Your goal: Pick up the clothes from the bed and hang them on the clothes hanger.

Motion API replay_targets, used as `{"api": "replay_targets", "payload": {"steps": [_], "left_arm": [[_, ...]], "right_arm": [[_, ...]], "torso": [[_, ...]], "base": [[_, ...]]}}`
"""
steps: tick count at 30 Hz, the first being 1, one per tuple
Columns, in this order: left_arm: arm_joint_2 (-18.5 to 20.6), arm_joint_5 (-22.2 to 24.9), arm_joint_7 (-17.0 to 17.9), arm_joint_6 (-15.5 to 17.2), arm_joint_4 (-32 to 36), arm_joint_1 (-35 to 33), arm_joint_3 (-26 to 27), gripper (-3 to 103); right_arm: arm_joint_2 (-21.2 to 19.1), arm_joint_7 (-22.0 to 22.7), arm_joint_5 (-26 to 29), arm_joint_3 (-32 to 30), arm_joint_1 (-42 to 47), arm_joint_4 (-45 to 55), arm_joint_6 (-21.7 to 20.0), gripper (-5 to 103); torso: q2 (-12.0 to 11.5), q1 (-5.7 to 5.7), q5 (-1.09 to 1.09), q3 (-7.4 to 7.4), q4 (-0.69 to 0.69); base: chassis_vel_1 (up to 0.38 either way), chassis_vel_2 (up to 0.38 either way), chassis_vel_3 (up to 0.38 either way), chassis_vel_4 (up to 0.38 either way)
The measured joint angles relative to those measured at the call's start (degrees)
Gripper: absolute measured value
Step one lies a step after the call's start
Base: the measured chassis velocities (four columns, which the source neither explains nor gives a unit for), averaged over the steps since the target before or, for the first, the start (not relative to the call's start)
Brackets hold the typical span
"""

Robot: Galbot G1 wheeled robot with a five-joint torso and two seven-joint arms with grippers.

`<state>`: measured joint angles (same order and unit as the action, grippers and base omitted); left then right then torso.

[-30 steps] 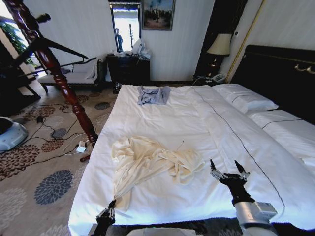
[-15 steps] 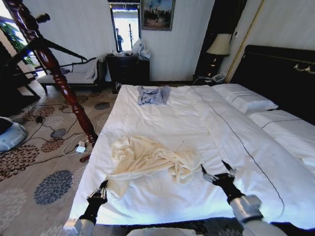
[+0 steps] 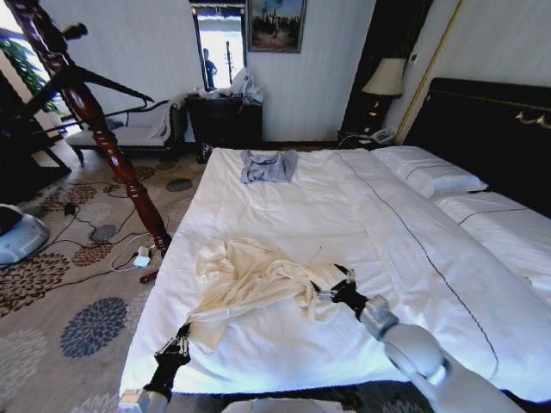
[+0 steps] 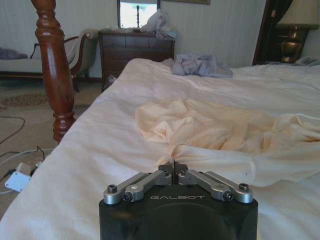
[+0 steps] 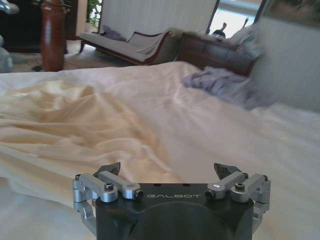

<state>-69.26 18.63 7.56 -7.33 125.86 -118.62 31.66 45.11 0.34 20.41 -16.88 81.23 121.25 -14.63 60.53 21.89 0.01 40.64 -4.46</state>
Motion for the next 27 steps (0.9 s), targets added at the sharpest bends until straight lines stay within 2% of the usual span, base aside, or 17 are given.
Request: {"api": "replay_targets", "payload": {"steps": [3,9,15,27], "left_arm": [[0.1,-0.4,0.1,0.2,-0.1,0.0,-0.5,1],[0.2,-0.5,0.2,0.3,-0.2,-0.2,-0.6,1],[0.2,-0.5,0.2,0.3,-0.5,-0.4,-0.9,1],[0.2,0.0,-0.1,-0.3,-1.0,-0.8,-0.9,1]], "right_arm": [[1.6,0.0,0.1,5.5,-4.0,-2.9,-0.2,100],[3.5,0.1,0.1,10.8,-9.5,-7.5,-0.2,100],[4.6,0.5,0.2,13.9,-15.6,-12.1,0.1,100],[5.0,1.1,-1.7,15.7,-18.2,-16.5,0.7,100]], "torso": [[0.0,0.00,-0.01,-0.01,0.01],[0.0,0.00,-0.01,-0.01,0.00],[0.0,0.00,-0.01,-0.01,0.02],[0.0,0.00,-0.01,-0.01,0.00]], "base": [[0.000,0.000,0.000,0.000],[0.000,0.000,0.000,0.000],[0.000,0.000,0.000,0.000],[0.000,0.000,0.000,0.000]]}}
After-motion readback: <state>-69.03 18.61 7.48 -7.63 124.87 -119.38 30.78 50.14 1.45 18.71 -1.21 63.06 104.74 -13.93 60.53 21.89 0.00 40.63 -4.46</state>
